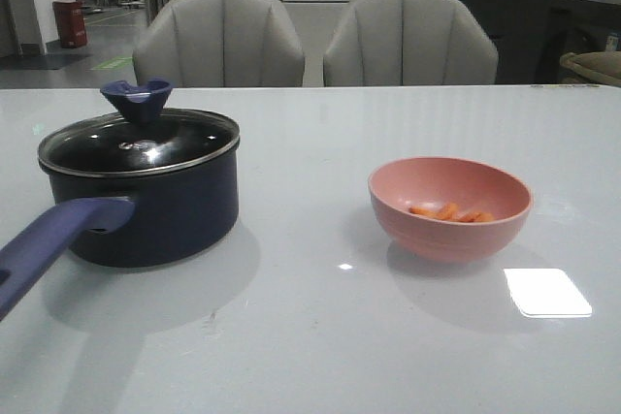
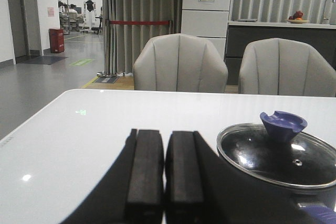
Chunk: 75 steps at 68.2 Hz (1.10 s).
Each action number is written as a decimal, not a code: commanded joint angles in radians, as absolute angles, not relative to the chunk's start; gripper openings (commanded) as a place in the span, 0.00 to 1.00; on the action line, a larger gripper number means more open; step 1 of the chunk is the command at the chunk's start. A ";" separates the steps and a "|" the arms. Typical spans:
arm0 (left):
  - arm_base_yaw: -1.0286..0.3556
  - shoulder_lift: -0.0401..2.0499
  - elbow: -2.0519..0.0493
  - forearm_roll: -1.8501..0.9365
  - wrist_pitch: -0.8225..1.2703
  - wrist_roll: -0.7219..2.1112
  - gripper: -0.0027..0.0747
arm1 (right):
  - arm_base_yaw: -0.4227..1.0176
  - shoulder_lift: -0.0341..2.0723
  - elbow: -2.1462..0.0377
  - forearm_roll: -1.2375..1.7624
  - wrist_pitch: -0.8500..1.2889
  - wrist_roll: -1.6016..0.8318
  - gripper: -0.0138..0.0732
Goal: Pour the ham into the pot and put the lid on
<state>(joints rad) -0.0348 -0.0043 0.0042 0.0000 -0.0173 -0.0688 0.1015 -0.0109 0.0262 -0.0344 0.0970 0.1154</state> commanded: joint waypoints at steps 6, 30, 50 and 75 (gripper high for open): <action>-0.034 -0.023 0.026 0.000 -0.099 -0.073 0.19 | 0.097 -0.029 0.021 -0.049 0.023 0.109 0.35; -0.034 -0.023 0.026 0.000 -0.099 -0.073 0.19 | 0.097 -0.029 0.021 -0.049 0.023 0.109 0.35; -0.034 -0.023 0.026 0.000 -0.102 -0.073 0.19 | 0.097 -0.029 0.021 -0.049 0.023 0.109 0.35; -0.034 -0.002 -0.121 -0.006 -0.165 -0.073 0.19 | 0.097 -0.029 0.021 -0.049 0.023 0.109 0.35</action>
<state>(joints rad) -0.0348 -0.0043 -0.0213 0.0000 -0.1738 -0.0688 0.1015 -0.0109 0.0262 -0.0344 0.0970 0.1154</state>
